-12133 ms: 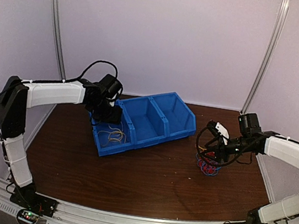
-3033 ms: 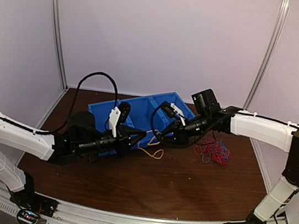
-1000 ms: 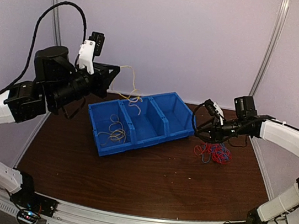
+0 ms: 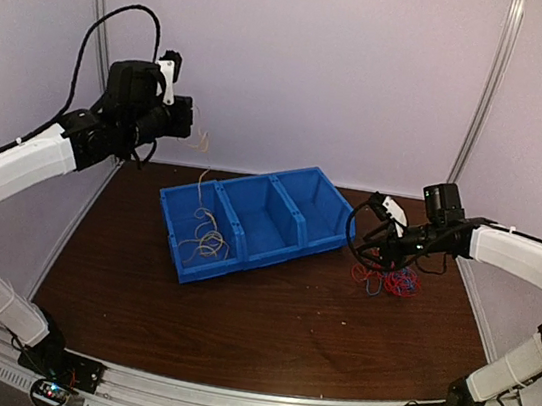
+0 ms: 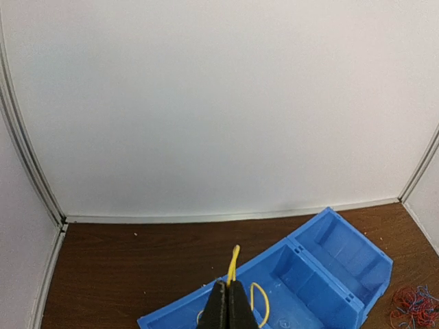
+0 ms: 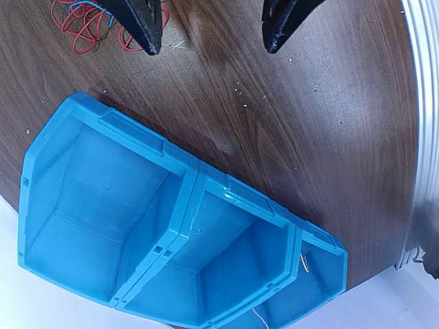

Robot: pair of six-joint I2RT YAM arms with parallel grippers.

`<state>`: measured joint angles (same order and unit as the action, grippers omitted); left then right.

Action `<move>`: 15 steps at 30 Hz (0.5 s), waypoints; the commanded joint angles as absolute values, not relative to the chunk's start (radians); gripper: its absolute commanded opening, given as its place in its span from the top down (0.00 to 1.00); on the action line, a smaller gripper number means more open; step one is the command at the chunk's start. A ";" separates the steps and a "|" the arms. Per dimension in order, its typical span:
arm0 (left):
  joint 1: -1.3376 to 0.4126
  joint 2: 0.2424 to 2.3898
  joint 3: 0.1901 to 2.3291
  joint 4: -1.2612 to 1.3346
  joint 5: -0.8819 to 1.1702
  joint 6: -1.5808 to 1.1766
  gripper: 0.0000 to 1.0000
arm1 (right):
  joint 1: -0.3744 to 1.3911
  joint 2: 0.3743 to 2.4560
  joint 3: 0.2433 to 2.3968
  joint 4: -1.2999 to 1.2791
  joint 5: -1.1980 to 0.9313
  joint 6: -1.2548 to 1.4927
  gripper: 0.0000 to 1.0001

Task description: Untangle the cables

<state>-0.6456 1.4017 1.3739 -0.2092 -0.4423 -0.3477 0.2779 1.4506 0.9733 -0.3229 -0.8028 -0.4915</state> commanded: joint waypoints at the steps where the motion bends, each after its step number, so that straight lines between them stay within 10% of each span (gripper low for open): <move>1: -0.632 1.413 1.503 -0.215 -0.419 -0.268 1.00 | 0.275 1.445 0.965 -0.304 -0.784 -0.499 0.50; 15: -0.626 1.435 1.335 -0.231 -0.360 -0.365 1.00 | 0.275 1.446 0.966 -0.314 -0.752 -0.515 0.50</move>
